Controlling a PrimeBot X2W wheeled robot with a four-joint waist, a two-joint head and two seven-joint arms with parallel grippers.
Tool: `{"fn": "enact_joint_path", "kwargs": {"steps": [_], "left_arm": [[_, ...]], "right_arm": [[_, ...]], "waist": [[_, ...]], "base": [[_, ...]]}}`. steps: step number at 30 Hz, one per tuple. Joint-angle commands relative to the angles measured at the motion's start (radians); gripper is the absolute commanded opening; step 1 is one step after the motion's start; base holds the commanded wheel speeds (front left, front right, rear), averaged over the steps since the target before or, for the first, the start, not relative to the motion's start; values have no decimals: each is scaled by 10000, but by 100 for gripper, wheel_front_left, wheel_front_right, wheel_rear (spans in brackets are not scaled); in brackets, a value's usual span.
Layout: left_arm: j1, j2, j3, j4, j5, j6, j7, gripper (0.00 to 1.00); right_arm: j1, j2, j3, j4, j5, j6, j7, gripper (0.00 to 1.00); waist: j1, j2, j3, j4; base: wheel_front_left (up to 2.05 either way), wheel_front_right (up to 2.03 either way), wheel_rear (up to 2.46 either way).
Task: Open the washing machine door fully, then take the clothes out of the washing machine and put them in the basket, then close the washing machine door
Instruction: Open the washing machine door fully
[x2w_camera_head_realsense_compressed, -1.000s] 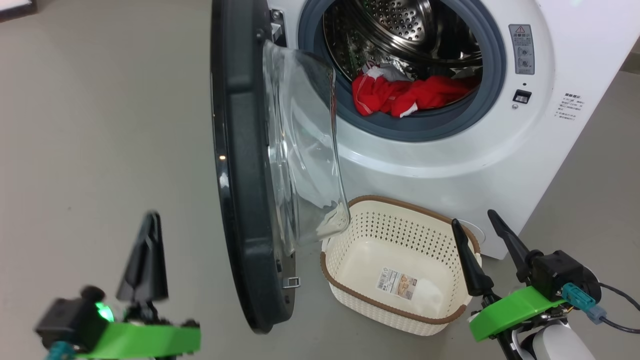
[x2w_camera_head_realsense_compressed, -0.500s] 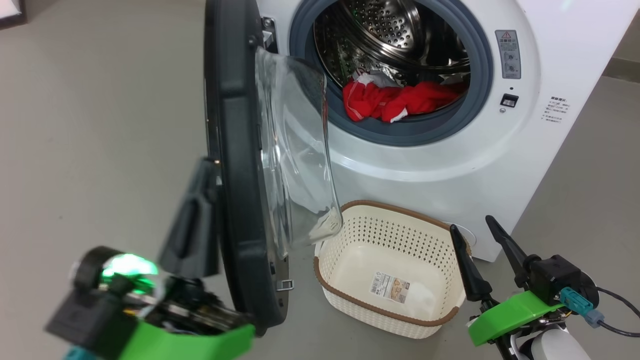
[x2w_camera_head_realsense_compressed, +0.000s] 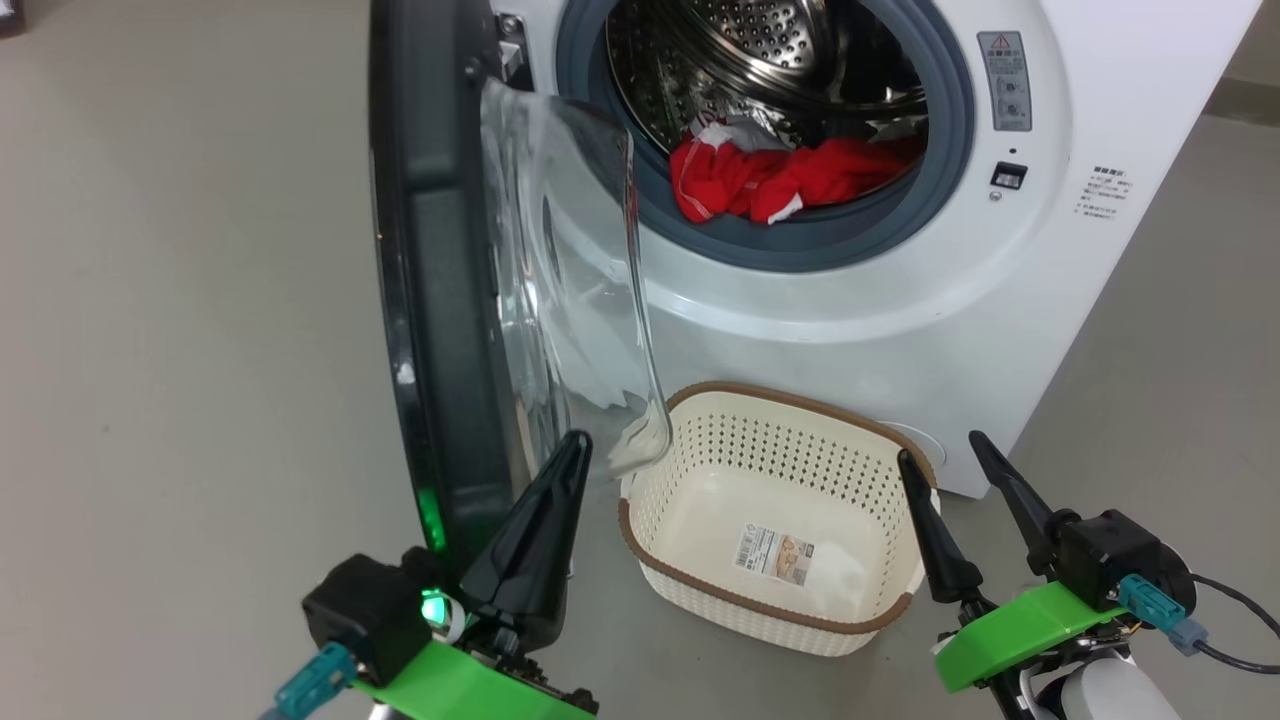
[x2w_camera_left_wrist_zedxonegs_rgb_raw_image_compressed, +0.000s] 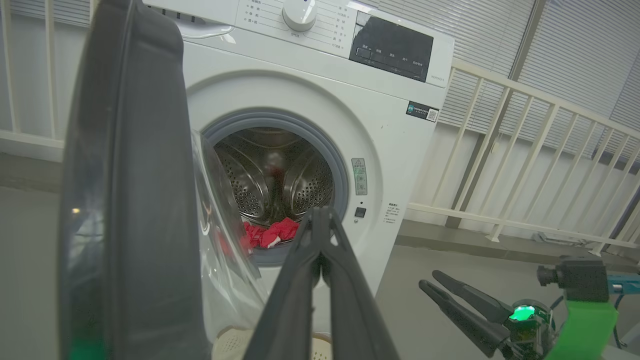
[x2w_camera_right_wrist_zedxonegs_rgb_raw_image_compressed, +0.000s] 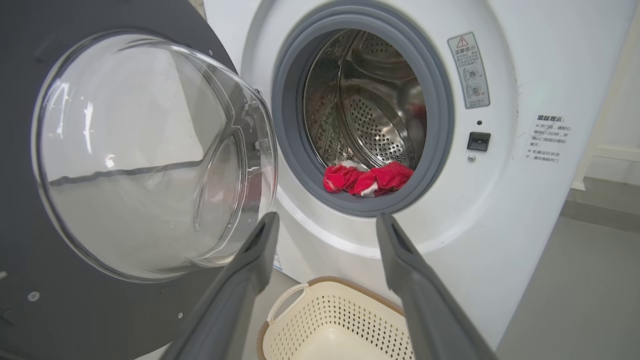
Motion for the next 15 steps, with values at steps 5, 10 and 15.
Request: {"fn": "enact_joint_path", "kwargs": {"steps": [5, 10, 15], "left_arm": [[-115, 207, 332, 500, 136, 155, 38, 0], [-155, 319, 506, 1048, 306, 497, 71, 0], [-216, 431, 736, 1390, 408, 849, 119, 0]], "right_arm": [[-247, 18, 184, -323, 84, 63, -65, 100], [-302, 18, 164, -308, 92, 63, -65, 100], [-326, 18, 137, -305, 78, 63, -65, 100]], "waist": [[0, 0, 176, -64], [0, 0, 285, -81], [0, 0, 323, -15]], "base": [[0, 0, 0], [0, 0, 0], [0, 0, 0]]}}
